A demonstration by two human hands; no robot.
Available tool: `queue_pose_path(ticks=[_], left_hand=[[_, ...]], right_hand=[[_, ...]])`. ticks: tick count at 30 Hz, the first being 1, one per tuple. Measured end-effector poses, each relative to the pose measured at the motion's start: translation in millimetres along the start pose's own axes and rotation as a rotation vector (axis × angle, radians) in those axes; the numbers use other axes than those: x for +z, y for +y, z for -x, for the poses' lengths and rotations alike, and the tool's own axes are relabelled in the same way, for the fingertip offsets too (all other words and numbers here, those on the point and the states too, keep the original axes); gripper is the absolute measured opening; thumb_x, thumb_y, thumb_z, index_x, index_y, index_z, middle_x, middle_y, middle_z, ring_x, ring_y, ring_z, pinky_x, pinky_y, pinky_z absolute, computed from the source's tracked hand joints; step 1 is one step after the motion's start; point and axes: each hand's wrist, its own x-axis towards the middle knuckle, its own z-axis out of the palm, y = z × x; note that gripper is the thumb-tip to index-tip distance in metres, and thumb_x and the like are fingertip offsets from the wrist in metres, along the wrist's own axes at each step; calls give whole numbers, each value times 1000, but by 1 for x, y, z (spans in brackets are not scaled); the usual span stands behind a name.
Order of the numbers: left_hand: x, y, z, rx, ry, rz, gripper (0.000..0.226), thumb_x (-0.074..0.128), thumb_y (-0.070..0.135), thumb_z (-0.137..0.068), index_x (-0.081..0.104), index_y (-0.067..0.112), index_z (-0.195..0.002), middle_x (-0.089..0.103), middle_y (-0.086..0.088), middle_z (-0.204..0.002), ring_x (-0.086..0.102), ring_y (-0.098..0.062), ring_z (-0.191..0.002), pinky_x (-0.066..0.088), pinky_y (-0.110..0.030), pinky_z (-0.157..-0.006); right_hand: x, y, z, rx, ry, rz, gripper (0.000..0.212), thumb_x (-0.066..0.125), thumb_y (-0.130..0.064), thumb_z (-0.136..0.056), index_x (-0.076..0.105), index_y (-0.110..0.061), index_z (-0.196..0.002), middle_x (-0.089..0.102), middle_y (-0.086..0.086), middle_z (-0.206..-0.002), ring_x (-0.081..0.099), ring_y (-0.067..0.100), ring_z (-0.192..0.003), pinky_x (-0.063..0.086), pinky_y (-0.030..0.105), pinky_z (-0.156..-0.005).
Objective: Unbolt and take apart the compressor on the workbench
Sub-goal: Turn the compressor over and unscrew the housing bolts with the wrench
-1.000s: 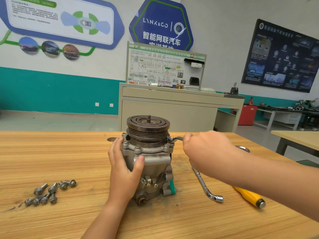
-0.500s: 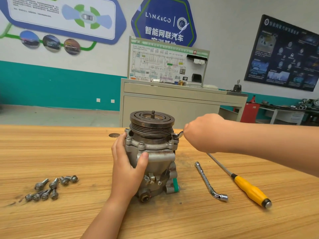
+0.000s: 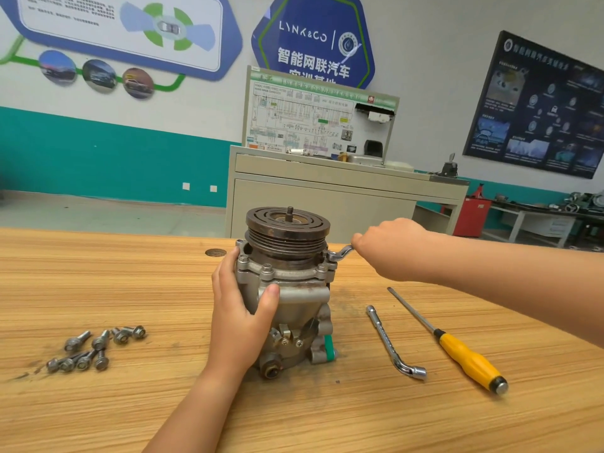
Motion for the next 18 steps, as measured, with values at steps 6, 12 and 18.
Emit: queue_pose_path(ticks=[6,12,18], left_hand=[[0,0,1,-10,-10,2,60,45,61,-69,18,61,-122,20,52,-122,20,30,-118,23,5,-88],[0,-1,2,-23,-13,1,63,45,62,-67,18,59,-124,20,45,-127,19,28,-120,23,0,-92],[0,-1,2,-14,-14,5,61,45,61,-69,18,59,-124,22,47,-124,20,30,-118,22,7,-88]], right_hand=[[34,-8,-40,-45,399,-192,36,38,3,-91,48,-12,-123,61,4,-115,56,21,-106,41,29,-92],[43,-8,-49,-52,523,-331,33,35,-7,-96,50,-11,-125,63,4,-115,58,22,-105,44,31,-88],[30,7,-9,287,782,-857,24,34,-26,-99,50,-9,-103,52,0,-60,51,21,-53,32,28,-48]])
